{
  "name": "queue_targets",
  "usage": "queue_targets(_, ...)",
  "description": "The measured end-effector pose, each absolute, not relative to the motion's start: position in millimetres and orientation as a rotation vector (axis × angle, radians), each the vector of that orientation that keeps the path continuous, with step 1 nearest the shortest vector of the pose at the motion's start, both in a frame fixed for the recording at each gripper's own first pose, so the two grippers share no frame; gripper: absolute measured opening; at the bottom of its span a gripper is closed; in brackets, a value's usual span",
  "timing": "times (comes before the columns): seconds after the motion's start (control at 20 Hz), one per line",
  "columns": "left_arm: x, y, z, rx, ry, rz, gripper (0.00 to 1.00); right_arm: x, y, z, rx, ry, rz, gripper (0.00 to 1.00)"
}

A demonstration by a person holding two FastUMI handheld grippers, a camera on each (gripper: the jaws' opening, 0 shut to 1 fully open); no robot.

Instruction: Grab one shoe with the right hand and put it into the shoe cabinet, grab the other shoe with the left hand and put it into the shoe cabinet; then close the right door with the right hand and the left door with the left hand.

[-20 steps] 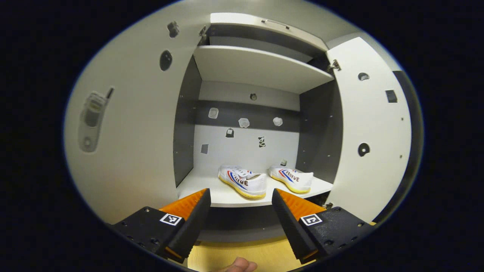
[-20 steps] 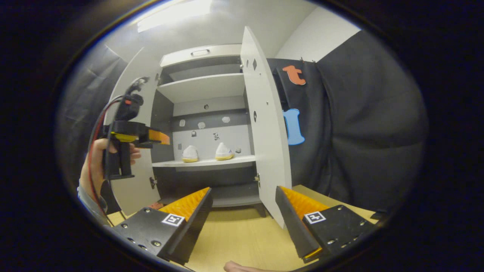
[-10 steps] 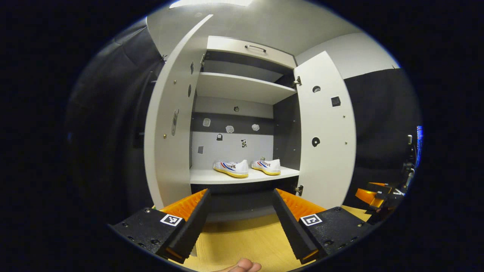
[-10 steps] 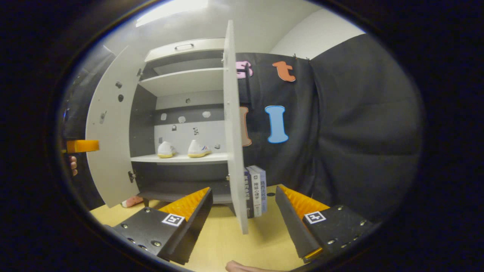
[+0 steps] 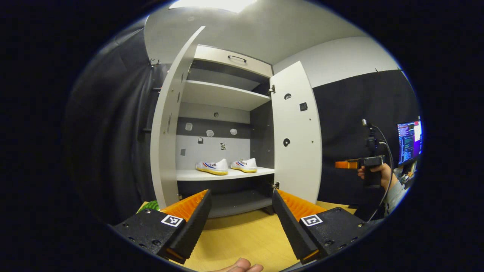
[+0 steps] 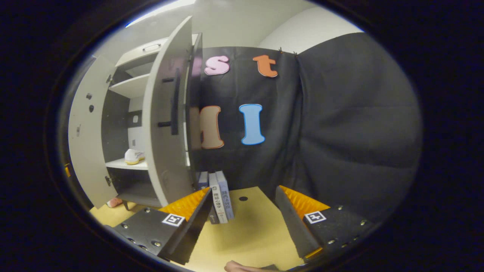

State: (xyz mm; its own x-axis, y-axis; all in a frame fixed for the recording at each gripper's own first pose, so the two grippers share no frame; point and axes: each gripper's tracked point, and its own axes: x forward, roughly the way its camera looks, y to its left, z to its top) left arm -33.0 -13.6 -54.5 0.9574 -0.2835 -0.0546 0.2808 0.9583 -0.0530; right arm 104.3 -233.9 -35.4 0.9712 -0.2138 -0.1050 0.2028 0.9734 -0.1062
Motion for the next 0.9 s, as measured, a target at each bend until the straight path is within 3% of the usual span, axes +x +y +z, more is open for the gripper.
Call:
queue_targets(0.25,-36,19,-65,-0.016,0.076,-0.205,0.98,138,-224,31,-0.163,0.080,-0.170,0.95)
queue_targets(0.4,-37,35,-59,-0.016,0.050,-0.169,0.98,155,-207,52,-0.169,0.061,-0.144,1.00)
queue_targets(0.75,-53,74,-44,0.043,-0.004,-0.082,0.98,182,-190,68,-0.113,0.030,-0.151,0.99)
queue_targets(0.9,-61,88,-39,0.049,-0.028,-0.053,0.98,188,-158,55,-0.108,0.061,-0.084,0.99)
